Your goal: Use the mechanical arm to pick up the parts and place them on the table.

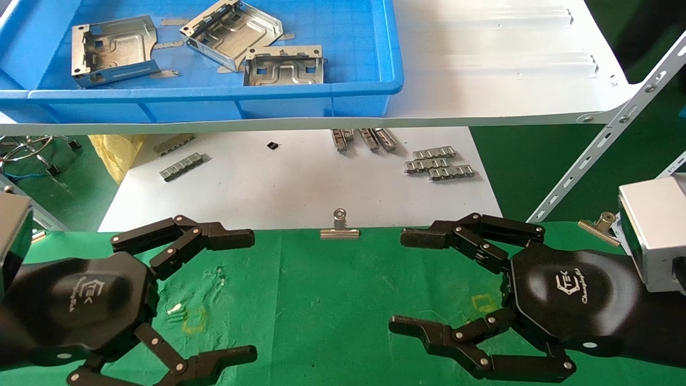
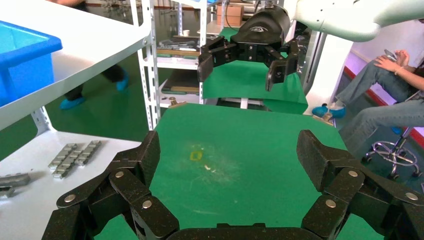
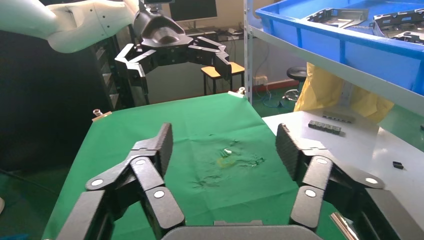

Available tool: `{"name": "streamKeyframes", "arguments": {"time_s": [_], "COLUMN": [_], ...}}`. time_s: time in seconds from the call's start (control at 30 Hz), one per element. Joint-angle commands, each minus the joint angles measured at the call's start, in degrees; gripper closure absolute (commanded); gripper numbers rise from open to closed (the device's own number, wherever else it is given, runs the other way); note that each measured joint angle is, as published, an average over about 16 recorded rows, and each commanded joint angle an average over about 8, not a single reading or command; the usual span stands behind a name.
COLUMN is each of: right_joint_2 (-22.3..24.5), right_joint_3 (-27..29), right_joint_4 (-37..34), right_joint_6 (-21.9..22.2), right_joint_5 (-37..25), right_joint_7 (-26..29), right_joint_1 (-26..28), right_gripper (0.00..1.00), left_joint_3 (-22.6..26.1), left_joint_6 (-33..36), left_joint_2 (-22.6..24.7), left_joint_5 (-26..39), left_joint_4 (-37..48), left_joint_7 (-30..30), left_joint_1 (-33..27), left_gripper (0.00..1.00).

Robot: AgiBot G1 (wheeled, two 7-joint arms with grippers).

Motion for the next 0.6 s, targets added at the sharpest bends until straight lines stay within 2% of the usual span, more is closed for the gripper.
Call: {"name": "streamKeyframes", "arguments": {"time_s": [0.03, 0.43, 0.6], "right_joint_2": [0.0, 0.0, 0.0], "right_joint_3": [0.0, 0.0, 0.0], "right_joint_4": [0.0, 0.0, 0.0], "right_joint_6": [0.0, 0.0, 0.0], "right_joint_5": [0.0, 0.0, 0.0], "right_joint_7": [0.0, 0.0, 0.0], "right_joint_1": [0.0, 0.0, 0.0], "right_gripper": [1.00, 1.00, 1.00], "left_joint_3": [0.0, 0.0, 0.3], "left_joint_6": [0.0, 0.0, 0.1], "left_joint_2": [0.0, 0.0, 0.1], "left_joint_5": [0.0, 0.0, 1.2], "left_joint_4": [0.0, -0.2, -1.0], "left_joint_7": [0.0, 0.0, -1.1], "left_joint_1": [0.0, -0.2, -3.8], "left_gripper": [0.00, 0.00, 0.00]}}
